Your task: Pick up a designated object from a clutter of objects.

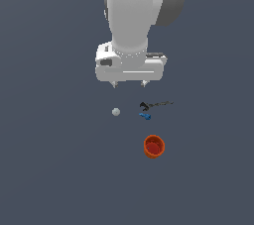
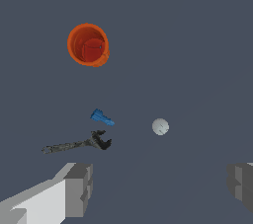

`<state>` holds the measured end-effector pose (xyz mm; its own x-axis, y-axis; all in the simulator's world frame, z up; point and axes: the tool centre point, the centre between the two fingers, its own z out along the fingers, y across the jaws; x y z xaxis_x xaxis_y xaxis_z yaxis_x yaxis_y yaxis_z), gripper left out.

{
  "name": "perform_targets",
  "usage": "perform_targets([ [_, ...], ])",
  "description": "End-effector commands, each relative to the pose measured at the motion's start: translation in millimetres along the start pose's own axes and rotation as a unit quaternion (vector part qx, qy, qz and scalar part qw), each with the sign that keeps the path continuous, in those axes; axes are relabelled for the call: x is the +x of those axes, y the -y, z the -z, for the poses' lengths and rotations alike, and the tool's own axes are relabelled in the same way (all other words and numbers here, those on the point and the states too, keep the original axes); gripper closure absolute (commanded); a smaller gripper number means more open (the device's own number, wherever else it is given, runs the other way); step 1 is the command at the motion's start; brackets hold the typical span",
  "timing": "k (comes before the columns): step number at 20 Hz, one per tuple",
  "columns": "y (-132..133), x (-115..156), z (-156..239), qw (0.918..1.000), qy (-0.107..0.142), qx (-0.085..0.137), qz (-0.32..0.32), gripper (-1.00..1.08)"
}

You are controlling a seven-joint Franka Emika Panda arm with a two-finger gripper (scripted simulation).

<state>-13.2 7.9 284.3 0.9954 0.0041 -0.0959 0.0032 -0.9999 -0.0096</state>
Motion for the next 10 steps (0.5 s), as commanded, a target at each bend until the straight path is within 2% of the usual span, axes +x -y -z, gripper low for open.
perform_targets([
  [1, 0.0, 0.0, 0.0, 1.0000, 0.000, 0.000, 0.000, -0.92],
  [10, -14.2, 2.7, -0.8, 0.9998, -0.007, -0.014, 0.011, -0.92],
])
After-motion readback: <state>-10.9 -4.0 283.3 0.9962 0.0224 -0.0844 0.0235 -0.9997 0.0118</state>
